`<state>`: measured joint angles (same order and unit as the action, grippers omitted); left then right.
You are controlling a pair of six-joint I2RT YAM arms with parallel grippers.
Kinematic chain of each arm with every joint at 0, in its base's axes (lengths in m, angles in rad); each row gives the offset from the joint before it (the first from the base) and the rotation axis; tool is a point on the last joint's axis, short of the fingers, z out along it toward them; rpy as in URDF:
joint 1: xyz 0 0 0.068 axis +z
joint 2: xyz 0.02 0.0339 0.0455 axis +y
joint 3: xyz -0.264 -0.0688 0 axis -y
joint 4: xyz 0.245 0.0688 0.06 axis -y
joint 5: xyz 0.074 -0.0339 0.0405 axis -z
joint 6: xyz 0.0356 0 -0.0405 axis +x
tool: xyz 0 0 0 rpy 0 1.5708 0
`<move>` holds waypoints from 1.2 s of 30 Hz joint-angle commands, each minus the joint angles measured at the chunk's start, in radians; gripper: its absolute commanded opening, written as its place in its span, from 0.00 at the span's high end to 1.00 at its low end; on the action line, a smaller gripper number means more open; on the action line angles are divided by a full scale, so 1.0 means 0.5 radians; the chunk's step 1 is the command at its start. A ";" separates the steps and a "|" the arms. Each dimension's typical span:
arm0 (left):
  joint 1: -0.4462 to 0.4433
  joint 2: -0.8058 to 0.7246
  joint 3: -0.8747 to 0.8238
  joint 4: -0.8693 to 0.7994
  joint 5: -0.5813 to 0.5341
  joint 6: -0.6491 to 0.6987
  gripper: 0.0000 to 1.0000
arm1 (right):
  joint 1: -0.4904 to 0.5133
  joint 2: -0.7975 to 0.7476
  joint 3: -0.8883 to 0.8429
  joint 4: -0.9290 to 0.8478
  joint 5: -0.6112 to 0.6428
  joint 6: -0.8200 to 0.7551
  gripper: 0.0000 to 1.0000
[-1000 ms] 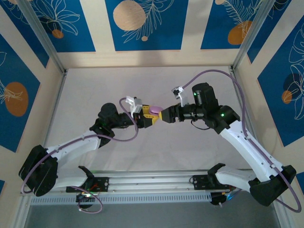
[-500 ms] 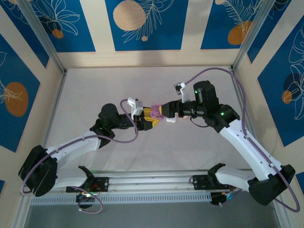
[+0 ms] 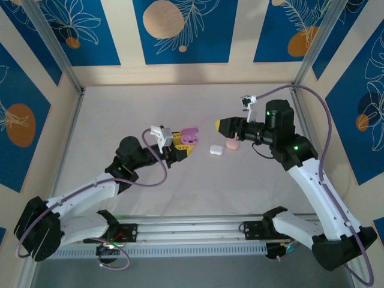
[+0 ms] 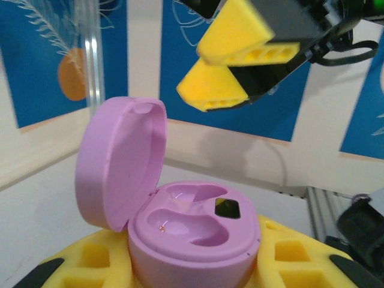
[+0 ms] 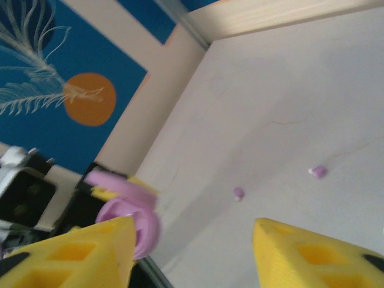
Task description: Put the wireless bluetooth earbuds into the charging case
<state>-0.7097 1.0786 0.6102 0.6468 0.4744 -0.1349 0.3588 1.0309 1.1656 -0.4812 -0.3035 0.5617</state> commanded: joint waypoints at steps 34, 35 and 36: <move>-0.007 -0.792 -0.072 -0.706 -0.485 0.392 0.78 | 0.359 2.599 1.487 -0.742 0.357 0.406 0.60; -0.007 -0.792 -0.072 -0.705 -0.486 0.395 0.78 | 0.362 2.610 1.491 -0.747 0.359 0.406 0.60; -0.006 -0.789 -0.073 -0.707 -0.486 0.398 0.78 | 0.366 2.616 1.491 -0.743 0.353 0.404 0.61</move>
<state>-0.7097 0.6952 0.5819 0.2947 0.2485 0.0372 0.5285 2.3154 1.8721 -0.8066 -0.1379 0.7433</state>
